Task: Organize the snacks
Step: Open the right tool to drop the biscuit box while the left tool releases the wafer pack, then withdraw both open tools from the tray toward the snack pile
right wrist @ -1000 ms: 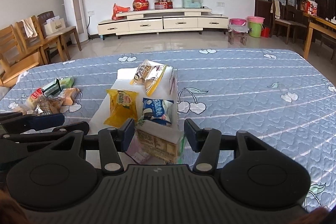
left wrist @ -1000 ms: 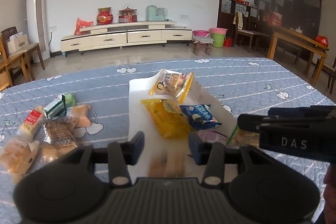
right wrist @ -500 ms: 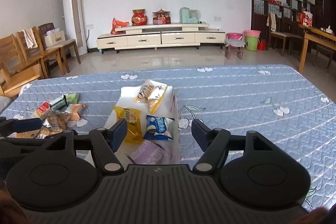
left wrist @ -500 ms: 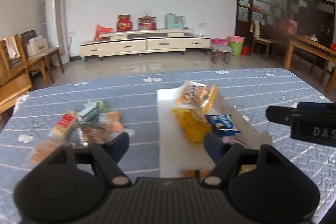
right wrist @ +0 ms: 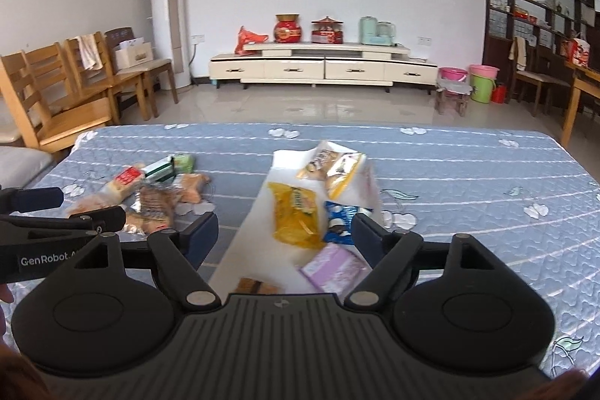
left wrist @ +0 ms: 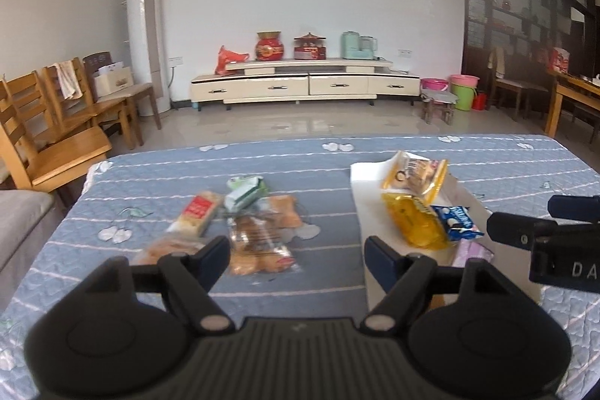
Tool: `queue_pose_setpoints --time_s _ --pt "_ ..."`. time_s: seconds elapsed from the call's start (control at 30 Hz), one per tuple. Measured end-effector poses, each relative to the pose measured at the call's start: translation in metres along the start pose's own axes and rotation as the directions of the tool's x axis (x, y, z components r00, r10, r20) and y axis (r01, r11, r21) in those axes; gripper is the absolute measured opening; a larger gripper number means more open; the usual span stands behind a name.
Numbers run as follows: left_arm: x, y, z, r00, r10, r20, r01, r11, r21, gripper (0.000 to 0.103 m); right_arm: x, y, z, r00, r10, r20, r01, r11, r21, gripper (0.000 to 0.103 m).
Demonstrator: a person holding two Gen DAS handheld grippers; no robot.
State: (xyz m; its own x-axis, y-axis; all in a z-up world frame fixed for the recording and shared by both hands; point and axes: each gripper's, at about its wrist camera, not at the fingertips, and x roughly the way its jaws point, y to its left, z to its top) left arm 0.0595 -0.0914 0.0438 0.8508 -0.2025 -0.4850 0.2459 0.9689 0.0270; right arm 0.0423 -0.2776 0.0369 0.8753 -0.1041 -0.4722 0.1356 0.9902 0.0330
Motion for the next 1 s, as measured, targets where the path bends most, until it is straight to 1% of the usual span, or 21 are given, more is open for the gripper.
queue_pose_setpoints --time_s 0.37,0.8,0.83,0.93,0.97,1.0 --pt "-0.005 0.035 -0.012 0.998 0.055 -0.001 -0.055 0.998 -0.036 0.079 -0.001 0.026 -0.001 0.998 0.058 -0.023 -0.06 0.997 -0.055 0.1" --pt "0.0 0.07 -0.026 0.994 0.108 -0.018 -0.109 0.991 -0.075 0.079 0.015 0.061 -0.004 0.99 0.128 -0.064 -0.134 0.986 -0.103 0.1" --pt "0.002 0.072 -0.027 0.993 0.113 -0.02 -0.114 0.991 -0.076 0.082 0.017 0.062 -0.005 0.989 0.132 -0.066 -0.139 0.985 -0.105 0.1" --pt "0.008 0.081 -0.032 0.99 0.137 -0.017 -0.138 0.988 -0.071 0.096 0.02 0.064 -0.006 0.987 0.143 -0.073 -0.151 0.982 -0.11 0.1" --pt "0.01 0.083 -0.034 0.989 0.147 -0.015 -0.148 0.987 -0.067 0.099 0.021 0.063 -0.006 0.987 0.145 -0.074 -0.153 0.982 -0.111 0.1" --pt "0.014 0.086 -0.035 0.988 0.156 -0.013 -0.157 0.986 -0.062 0.099 0.023 0.064 -0.006 0.986 0.146 -0.076 -0.154 0.982 -0.111 0.1"
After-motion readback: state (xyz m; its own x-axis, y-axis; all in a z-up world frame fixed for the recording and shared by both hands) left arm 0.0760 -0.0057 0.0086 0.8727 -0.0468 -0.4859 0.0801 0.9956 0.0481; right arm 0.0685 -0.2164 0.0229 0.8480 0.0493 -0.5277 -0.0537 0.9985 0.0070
